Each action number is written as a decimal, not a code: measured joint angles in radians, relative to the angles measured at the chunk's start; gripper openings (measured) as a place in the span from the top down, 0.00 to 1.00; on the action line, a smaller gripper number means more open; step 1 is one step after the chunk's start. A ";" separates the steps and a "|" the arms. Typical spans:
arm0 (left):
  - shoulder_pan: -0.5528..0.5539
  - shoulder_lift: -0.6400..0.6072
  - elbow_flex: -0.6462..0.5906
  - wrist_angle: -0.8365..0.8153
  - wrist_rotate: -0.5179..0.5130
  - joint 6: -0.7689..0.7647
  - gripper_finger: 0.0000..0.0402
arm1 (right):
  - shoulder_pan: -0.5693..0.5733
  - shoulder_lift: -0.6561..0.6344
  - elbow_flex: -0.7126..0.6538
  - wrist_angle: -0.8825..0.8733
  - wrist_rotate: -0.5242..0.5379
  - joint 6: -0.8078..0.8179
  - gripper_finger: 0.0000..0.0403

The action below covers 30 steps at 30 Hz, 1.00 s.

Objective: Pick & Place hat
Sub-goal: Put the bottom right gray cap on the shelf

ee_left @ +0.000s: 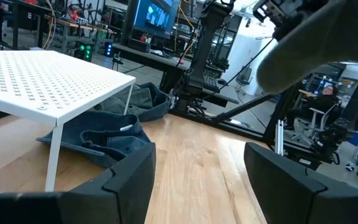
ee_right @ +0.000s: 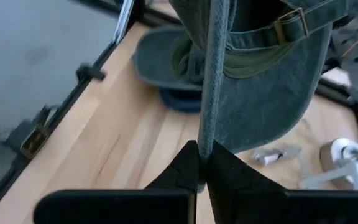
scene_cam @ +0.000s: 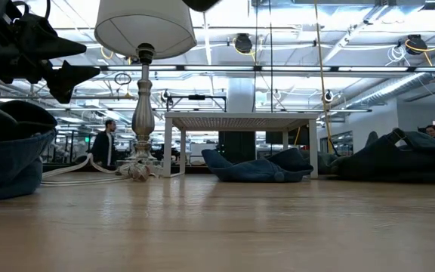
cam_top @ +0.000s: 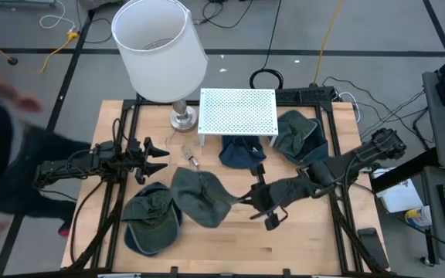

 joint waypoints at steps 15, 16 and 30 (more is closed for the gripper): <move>0.000 0.000 0.000 0.000 0.000 0.000 0.38 | -0.147 -0.007 0.000 0.214 -0.166 0.033 0.98; 0.000 0.000 0.000 0.000 0.000 0.000 0.38 | -0.154 -0.007 -0.001 0.224 -0.167 0.033 0.98; -0.001 0.000 0.000 0.025 0.002 -0.122 0.38 | -0.253 -0.008 -0.257 0.649 -0.327 0.097 0.98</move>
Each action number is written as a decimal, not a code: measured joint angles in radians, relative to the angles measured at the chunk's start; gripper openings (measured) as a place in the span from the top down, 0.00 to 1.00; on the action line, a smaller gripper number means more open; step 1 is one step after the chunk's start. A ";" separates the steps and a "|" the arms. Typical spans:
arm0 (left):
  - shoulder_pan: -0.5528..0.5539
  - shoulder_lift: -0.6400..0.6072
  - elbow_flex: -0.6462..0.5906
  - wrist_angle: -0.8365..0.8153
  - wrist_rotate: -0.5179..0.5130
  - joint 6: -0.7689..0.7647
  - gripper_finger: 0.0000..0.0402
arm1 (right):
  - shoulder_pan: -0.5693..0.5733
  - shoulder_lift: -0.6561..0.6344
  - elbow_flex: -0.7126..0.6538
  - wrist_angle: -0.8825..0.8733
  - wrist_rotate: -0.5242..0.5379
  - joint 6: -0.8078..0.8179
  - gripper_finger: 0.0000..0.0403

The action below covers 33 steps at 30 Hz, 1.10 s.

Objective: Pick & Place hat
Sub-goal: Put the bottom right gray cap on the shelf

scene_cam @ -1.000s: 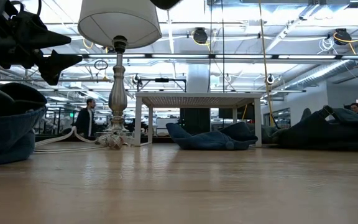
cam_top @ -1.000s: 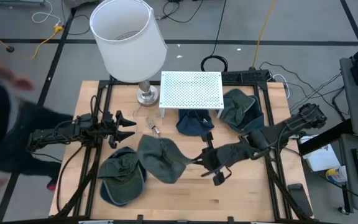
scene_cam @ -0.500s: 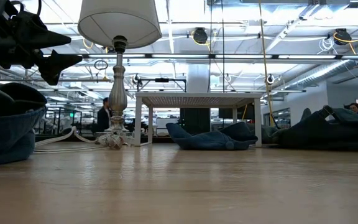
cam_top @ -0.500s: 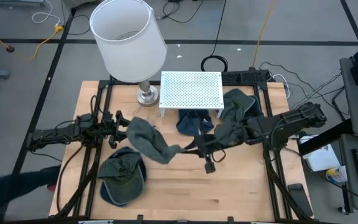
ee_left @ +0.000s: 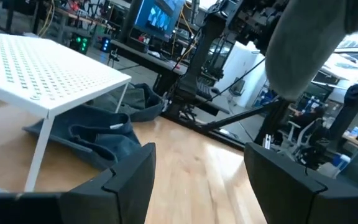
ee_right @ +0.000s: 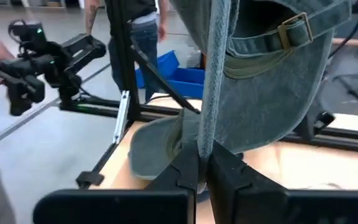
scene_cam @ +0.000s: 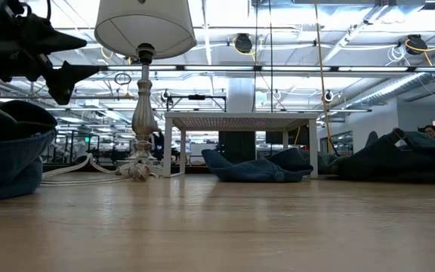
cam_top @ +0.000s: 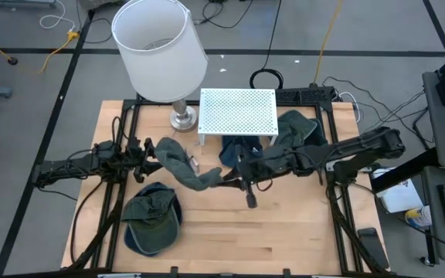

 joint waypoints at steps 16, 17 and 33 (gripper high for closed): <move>-0.112 0.136 0.092 0.231 -0.077 0.072 0.38 | -0.061 -0.256 -0.165 0.069 -0.258 0.023 0.98; -0.125 0.165 0.119 0.230 -0.088 0.092 0.38 | -0.060 -0.272 -0.171 0.072 -0.258 0.025 0.98; -0.386 0.830 0.741 0.125 -0.282 0.232 0.38 | -0.061 -0.386 -0.176 0.105 -0.319 0.032 0.97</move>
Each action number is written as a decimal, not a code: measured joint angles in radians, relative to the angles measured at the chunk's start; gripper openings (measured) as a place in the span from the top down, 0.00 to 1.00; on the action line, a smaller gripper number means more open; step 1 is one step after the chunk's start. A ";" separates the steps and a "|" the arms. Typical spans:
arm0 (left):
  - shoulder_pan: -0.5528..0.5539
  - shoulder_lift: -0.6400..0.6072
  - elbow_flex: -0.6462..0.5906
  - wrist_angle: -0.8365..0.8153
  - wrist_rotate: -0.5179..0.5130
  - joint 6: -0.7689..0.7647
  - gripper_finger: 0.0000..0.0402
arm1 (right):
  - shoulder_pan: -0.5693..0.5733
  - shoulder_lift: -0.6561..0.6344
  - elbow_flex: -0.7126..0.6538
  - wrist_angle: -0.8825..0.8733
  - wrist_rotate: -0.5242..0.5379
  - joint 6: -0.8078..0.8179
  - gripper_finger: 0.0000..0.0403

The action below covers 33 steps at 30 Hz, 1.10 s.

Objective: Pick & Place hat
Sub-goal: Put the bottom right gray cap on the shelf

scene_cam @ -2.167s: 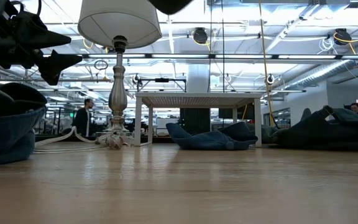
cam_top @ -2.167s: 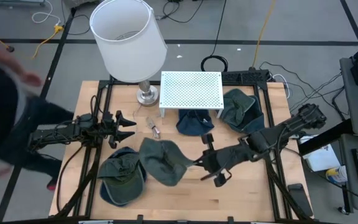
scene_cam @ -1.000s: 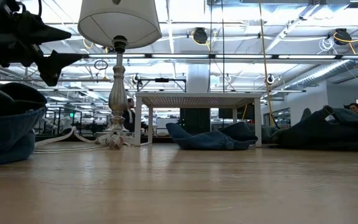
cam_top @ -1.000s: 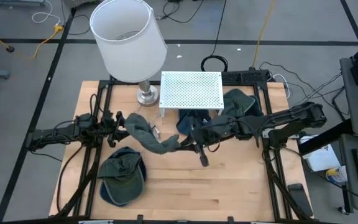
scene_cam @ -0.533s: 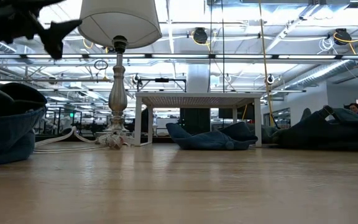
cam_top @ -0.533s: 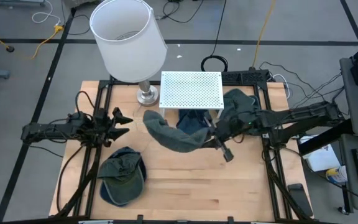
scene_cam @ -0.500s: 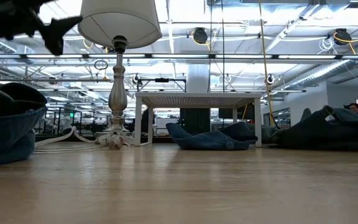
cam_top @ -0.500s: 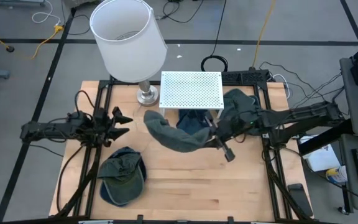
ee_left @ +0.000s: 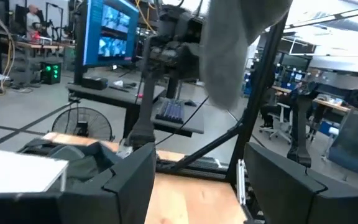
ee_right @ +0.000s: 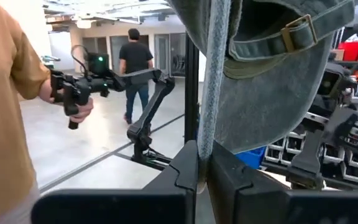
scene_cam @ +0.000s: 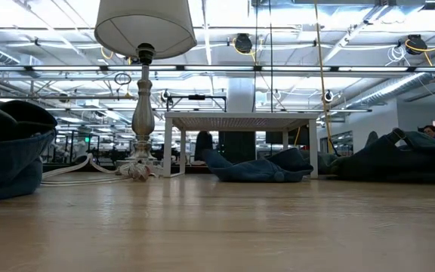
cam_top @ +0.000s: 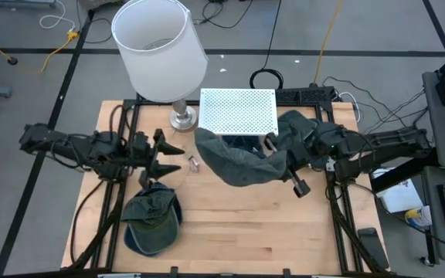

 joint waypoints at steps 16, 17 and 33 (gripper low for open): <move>-0.206 0.444 0.410 0.054 -0.275 0.069 0.38 | -0.017 -0.052 0.000 0.004 -0.206 0.073 0.97; -0.212 0.467 0.436 0.054 -0.289 0.078 0.38 | -0.017 -0.052 0.000 0.005 -0.215 0.073 0.97; -0.223 0.663 0.631 0.074 -0.273 0.079 0.46 | -0.016 -0.052 0.000 0.004 -0.303 0.090 0.97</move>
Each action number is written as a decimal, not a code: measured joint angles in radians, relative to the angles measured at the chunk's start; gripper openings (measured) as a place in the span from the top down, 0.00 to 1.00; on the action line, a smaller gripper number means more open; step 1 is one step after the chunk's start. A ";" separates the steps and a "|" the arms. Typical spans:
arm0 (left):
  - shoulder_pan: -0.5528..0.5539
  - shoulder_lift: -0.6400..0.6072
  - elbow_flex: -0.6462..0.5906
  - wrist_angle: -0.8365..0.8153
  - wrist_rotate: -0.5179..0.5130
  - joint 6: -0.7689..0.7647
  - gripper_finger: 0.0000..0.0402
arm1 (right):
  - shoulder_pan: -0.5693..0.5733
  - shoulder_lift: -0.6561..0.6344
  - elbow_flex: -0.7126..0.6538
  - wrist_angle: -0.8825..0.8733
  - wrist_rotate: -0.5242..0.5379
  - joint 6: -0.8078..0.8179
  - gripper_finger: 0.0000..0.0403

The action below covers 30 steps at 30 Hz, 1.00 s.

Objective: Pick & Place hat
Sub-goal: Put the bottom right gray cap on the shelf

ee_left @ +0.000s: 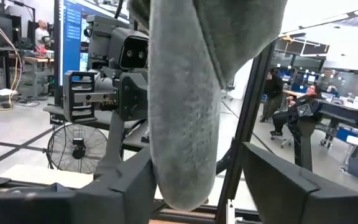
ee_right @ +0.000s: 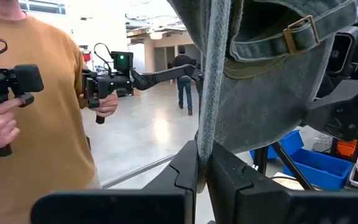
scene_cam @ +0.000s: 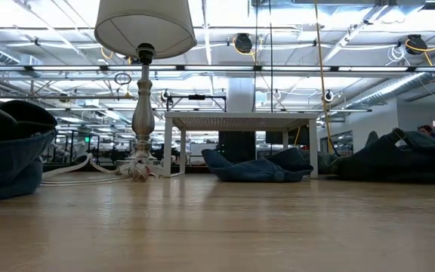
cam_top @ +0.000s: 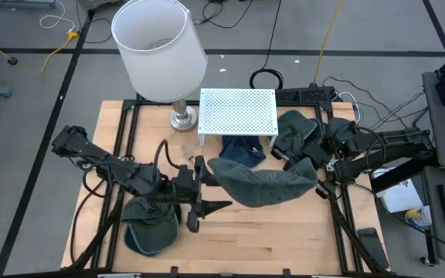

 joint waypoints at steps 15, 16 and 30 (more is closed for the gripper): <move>0.003 -0.001 0.002 0.020 0.063 0.014 0.97 | 0.000 -0.003 0.001 -0.012 0.060 0.078 0.95; 0.003 -0.001 0.002 0.022 0.063 0.028 0.98 | -0.001 -0.004 0.001 -0.016 0.077 0.090 0.94; -0.003 -0.070 0.002 -0.032 -0.123 0.195 0.98 | -0.064 -0.116 0.001 -0.289 0.335 0.095 0.46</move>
